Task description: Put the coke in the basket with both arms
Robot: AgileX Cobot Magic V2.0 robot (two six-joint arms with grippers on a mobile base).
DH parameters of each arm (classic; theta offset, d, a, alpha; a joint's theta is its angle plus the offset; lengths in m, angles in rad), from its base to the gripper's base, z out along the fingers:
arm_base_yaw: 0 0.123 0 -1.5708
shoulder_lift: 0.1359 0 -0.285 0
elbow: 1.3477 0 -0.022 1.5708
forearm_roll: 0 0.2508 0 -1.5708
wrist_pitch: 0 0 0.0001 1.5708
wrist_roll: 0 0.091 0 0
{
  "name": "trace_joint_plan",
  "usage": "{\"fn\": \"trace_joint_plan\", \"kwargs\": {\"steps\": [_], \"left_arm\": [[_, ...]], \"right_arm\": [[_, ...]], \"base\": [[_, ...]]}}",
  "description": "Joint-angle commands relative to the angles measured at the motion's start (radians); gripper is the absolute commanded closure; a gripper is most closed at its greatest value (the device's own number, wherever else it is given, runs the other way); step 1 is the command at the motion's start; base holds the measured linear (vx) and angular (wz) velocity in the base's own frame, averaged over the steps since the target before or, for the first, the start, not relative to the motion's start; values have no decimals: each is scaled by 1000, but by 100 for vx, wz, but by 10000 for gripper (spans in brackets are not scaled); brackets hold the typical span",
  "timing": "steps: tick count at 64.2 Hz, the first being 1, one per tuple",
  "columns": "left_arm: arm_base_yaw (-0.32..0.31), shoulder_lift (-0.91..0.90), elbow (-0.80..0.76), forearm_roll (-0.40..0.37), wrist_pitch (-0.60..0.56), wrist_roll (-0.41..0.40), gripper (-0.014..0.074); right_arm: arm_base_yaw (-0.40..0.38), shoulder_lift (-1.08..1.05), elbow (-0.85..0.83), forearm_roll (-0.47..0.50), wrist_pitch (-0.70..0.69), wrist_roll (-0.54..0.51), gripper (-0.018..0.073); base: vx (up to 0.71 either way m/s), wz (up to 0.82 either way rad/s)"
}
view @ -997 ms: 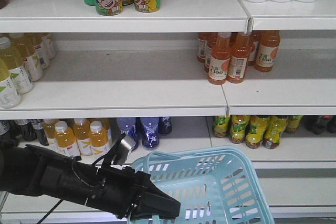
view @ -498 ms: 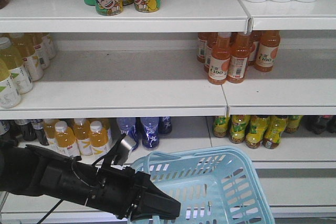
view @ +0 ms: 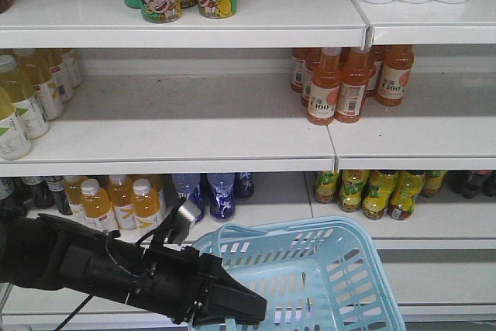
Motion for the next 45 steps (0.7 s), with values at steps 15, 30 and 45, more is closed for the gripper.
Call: {"fn": "trace_joint_plan", "kwargs": {"steps": [15,30,45], "left_arm": [[1,-46,-12,-81,93,14,604],[1,-46,-12,-82,93,14,604],[1,-46,-12,-81,93,14,604]], "right_arm": [[-2,-15,15,-10,-71,-4,568],[-2,-15,15,-10,-70,-4,568],[-2,-15,15,-10,-70,-4,568]], "base": [[0,0],[0,0],[-1,-5]]}}
